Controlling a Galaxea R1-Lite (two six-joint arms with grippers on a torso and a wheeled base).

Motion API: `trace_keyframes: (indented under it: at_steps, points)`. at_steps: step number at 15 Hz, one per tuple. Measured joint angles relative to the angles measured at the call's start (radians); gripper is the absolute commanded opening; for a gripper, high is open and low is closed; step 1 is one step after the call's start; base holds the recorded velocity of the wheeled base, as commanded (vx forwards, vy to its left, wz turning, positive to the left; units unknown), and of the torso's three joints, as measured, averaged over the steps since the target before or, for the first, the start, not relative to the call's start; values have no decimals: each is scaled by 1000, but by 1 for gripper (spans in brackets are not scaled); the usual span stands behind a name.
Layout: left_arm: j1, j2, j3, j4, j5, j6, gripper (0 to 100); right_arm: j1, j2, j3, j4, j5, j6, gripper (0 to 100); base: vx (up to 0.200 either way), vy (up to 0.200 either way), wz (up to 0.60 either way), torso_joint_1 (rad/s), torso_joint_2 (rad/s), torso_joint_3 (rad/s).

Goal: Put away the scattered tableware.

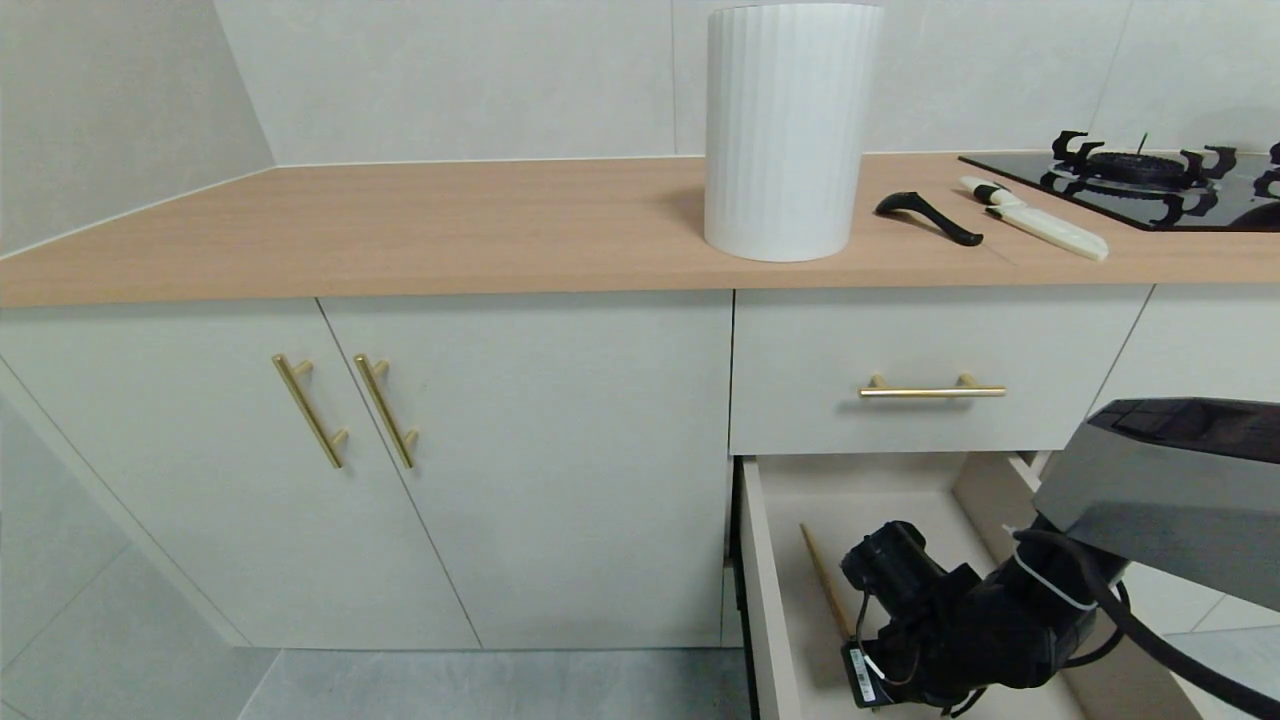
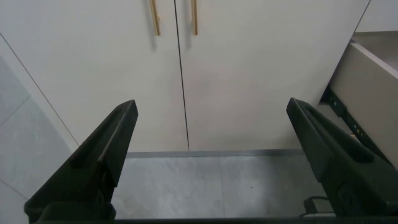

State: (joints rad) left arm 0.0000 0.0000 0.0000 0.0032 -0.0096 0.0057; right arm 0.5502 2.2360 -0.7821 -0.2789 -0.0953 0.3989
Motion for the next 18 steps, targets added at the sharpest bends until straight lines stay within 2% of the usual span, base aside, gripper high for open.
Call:
trace_keyframes:
  at_steps: [8, 14, 18]
  points:
    - [0, 0, 0, 0, 0, 0, 100, -1, -64, 18, -9, -10, 0, 100, 0, 0, 0, 0, 0, 0]
    - [0, 0, 0, 0, 0, 0, 100, -21, -503, 57, 80, -14, -37, 100, 0, 0, 0, 0, 0, 0]
    - [0, 0, 0, 0, 0, 0, 100, -104, -785, 63, 90, -37, -172, 100, 0, 0, 0, 0, 0, 0]
